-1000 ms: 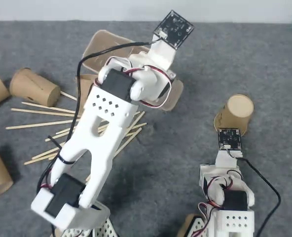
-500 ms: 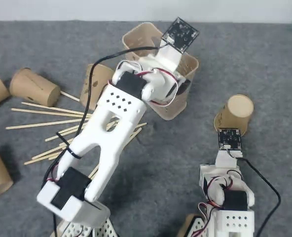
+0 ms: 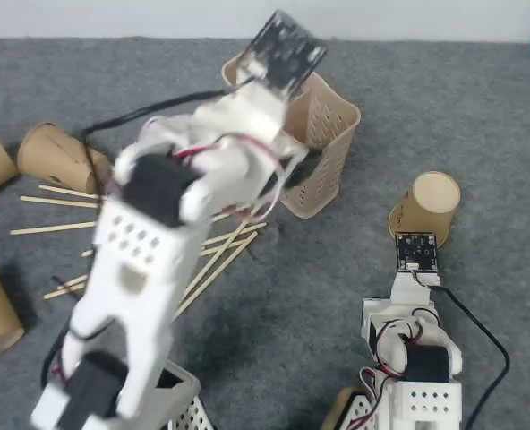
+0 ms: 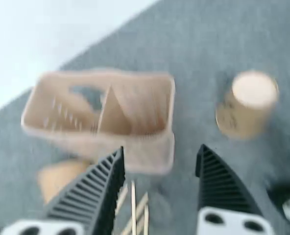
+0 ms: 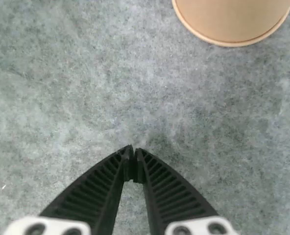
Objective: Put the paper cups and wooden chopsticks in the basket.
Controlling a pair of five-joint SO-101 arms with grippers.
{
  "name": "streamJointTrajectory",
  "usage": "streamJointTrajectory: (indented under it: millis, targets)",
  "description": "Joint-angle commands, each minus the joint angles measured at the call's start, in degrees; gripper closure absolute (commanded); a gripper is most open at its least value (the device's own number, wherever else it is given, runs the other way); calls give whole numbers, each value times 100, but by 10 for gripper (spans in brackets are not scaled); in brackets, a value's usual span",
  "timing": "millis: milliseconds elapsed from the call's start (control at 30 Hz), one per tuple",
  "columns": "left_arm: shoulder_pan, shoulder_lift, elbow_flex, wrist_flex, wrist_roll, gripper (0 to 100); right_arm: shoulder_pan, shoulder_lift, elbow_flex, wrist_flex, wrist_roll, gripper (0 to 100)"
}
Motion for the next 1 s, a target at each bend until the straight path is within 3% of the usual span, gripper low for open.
streamJointTrajectory:
  millis: [0, 233, 400, 667, 833, 967]
  targets:
    - [-211, -668, -224, 905, 70, 772, 57, -66, 70, -101, 105, 991]
    - [-1767, -1846, 629, 985, 79, 772, 57, -66, 70, -101, 105, 991]
    - [-2796, -3033, 2325, 914, 79, 772, 57, -66, 70, -101, 105, 991]
    - [-4273, -5160, 6255, -756, 79, 772, 57, -66, 70, -101, 105, 991]
    - [-4527, -6127, 7723, -1635, -18, 772, 57, -66, 70, -101, 105, 991]
    - [-4501, -6207, 8558, -2286, -642, 772, -303, -66, 70, -119, 105, 991]
